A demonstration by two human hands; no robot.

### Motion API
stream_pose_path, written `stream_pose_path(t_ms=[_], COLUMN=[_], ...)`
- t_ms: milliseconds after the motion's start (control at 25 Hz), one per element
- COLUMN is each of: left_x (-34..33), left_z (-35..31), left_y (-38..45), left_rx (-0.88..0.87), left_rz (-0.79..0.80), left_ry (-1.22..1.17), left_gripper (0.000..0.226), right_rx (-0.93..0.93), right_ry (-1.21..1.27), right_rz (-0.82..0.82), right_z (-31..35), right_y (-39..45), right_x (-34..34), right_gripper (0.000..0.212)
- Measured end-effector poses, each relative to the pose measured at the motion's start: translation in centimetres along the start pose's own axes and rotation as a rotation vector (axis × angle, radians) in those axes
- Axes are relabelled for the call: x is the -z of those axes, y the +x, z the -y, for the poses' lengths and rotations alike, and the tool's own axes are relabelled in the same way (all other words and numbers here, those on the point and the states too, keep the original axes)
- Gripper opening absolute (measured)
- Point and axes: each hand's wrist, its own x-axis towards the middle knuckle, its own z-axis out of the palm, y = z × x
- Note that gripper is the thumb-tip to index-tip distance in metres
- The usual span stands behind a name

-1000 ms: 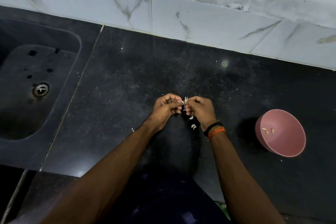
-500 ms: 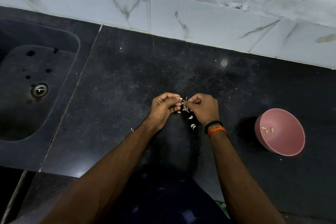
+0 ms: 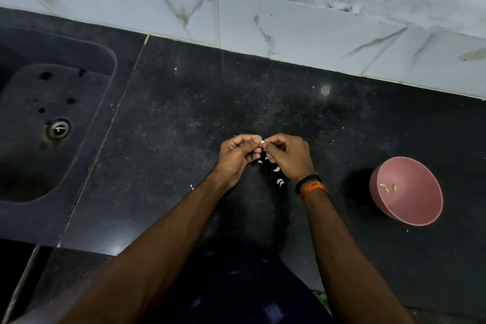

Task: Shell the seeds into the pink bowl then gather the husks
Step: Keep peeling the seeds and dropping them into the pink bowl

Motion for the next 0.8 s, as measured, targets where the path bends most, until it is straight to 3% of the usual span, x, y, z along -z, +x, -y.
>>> stream_pose_path(t_ms=[400, 800], left_x=[0.06, 0.02], left_z=[-0.62, -0.69], left_y=[-0.38, -0.52], left_rx=[0.023, 0.033], left_rz=[0.04, 0.04], left_ry=[0.042, 0.068], left_gripper=[0.011, 0.015], right_rx=[0.003, -0.034], right_ry=[0.032, 0.079], right_rz=[-0.026, -0.021], right_z=[0.57, 0.18], right_y=[-0.14, -0.22], right_x=[0.21, 0.39], right_gripper=[0.015, 0.009])
